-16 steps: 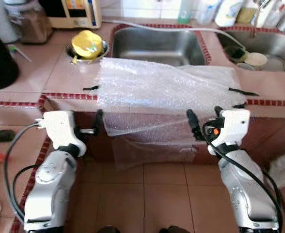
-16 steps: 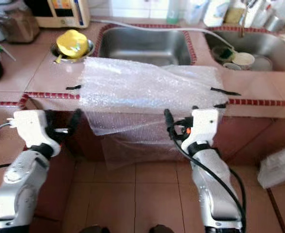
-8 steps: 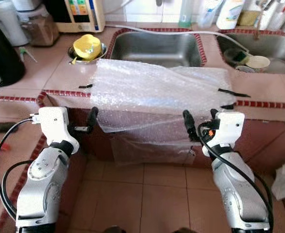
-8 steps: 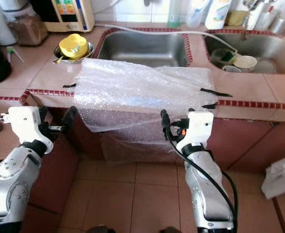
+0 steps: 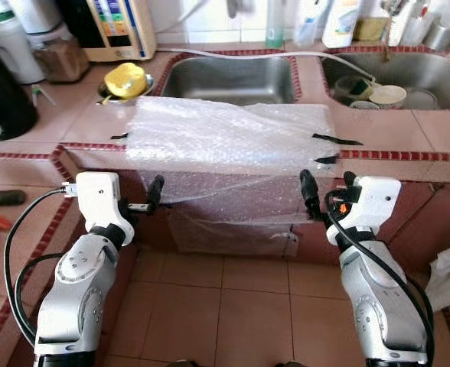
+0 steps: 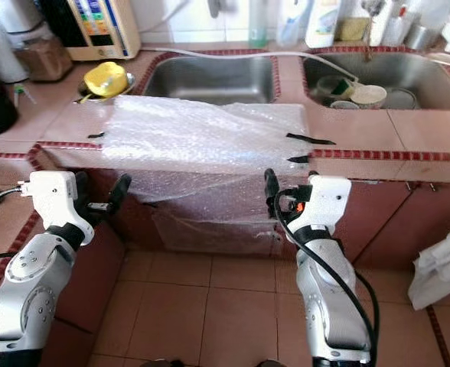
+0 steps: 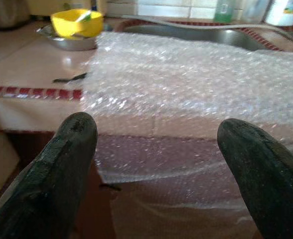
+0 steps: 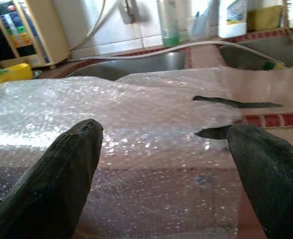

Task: Kitchen organization

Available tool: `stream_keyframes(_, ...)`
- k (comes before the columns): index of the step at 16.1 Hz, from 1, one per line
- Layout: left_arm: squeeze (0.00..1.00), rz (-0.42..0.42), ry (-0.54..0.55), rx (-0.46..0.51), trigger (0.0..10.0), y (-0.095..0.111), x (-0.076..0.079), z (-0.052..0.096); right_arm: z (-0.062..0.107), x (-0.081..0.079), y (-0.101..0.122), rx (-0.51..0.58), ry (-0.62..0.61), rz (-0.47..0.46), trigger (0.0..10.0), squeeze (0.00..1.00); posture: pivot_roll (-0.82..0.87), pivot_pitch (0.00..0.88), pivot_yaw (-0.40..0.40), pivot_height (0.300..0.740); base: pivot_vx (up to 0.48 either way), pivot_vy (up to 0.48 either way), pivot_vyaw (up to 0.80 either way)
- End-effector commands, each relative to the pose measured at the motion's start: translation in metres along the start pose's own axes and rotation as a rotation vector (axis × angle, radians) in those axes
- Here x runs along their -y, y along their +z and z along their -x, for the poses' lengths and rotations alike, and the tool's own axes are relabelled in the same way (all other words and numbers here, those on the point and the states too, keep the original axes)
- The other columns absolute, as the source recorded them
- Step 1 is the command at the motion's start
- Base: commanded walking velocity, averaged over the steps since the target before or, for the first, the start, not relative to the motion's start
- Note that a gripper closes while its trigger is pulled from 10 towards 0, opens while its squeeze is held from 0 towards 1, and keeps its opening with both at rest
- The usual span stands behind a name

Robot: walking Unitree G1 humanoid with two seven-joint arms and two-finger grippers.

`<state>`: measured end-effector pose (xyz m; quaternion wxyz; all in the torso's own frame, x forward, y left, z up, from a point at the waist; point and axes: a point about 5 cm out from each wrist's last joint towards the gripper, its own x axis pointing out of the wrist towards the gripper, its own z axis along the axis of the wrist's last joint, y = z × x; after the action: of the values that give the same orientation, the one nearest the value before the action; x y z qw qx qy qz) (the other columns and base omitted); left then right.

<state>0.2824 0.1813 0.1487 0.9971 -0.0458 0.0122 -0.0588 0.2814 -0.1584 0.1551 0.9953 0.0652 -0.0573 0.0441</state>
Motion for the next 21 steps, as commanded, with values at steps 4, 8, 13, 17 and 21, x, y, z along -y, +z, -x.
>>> stream_keyframes(4, 0.0, -0.004, 0.037, 0.015, 10.0, -0.001, -0.001, 0.001, -0.007, -0.005, 0.006, 0.014, 0.053, 0.036, 10.0, 0.0, 0.01, 0.122, 0.03, 0.74, 0.0, 0.0, 0.0)
stream_keyframes(8, 0.0, -0.001, 0.054, 0.023, 10.0, -0.006, 0.0, 0.006, -0.01, -0.002, 0.007, 0.007, 0.067, 0.058, 10.0, 0.0, 0.01, 0.125, 0.005, 0.74, 0.0, 0.0, 0.0)
stream_keyframes(13, 0.0, 0.004, 0.049, 0.059, 10.0, -0.002, 0.004, 0.002, -0.011, -0.006, 0.009, 0.006, 0.091, 0.09, 10.0, 0.0, 0.0, 0.122, -0.002, 0.74, 0.0, 0.0, 0.0)
stream_keyframes(17, 0.0, -0.017, 0.023, 0.18, 10.0, 0.027, 0.012, -0.001, -0.013, -0.007, 0.029, 0.084, 0.119, 0.066, 10.0, 0.0, -0.01, 0.124, -0.004, 0.74, 0.0, 0.0, 0.0)
stream_keyframes(21, 0.0, 0.009, 0.005, 0.203, 10.0, 0.032, 0.016, -0.001, -0.012, -0.009, 0.03, 0.081, 0.138, 0.08, 10.0, 0.0, -0.01, 0.129, -0.01, 0.74, 0.15, 0.0, 0.0)
